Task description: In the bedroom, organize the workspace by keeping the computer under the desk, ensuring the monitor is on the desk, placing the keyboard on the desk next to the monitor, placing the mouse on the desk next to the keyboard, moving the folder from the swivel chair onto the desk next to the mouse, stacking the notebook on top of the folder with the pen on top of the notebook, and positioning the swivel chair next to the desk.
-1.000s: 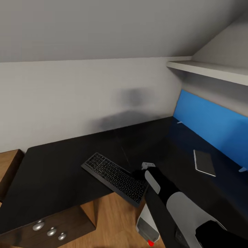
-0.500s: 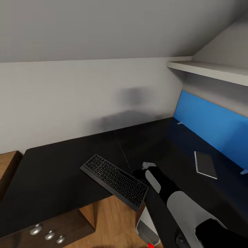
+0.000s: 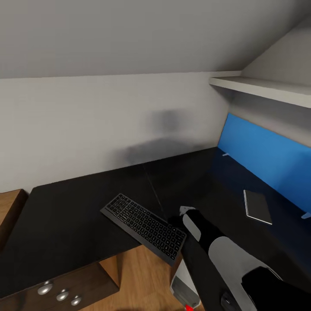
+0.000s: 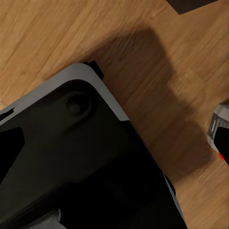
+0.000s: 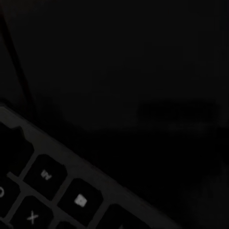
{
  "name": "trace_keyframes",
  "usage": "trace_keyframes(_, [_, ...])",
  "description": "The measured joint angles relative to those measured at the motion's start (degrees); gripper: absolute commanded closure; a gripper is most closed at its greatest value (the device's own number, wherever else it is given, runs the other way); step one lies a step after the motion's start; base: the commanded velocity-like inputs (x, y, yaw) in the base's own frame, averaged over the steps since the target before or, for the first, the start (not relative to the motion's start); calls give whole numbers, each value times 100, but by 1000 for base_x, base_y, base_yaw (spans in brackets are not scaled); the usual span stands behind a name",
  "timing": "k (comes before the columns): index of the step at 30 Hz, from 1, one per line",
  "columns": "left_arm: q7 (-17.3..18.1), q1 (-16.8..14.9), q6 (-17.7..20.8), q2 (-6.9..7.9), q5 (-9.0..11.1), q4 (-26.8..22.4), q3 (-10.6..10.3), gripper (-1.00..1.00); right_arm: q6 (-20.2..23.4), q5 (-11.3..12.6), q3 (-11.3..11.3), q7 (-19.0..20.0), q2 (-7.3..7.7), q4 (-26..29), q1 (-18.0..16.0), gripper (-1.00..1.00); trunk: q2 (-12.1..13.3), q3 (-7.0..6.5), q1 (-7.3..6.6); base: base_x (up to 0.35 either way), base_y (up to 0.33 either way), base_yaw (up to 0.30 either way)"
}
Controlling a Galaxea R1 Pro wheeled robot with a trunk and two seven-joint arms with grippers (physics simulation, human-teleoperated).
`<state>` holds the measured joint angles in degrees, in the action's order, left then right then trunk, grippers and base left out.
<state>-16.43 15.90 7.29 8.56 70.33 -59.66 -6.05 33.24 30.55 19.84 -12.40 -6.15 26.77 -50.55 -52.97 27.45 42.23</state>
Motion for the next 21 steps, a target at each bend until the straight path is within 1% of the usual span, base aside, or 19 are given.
trace_keyframes(5, [3,1,-16,0,-3,56,-21,-100,29,-86,11,82,-6,-16,-7,-100,-1,0,0,0,0,0])
trace_keyframes(10, [4,0,-20,0,2,116,-27,-100,24,-86,23,134,-16,-16,-9,-100,0,0,0,-21,0,0])
trace_keyframes(11, [4,-1,-20,1,3,123,-28,-100,16,-29,18,158,-20,-6,-7,-100,0,0,2,-97,12,0])
trace_keyframes(14, [3,0,-21,0,4,134,-22,-100,17,24,24,170,-29,4,-3,-100,1,0,2,-155,63,0])
trace_keyframes(21, [3,0,-14,-1,6,145,5,-100,31,1,49,175,-59,2,1,-100,2,0,3,-225,164,0])
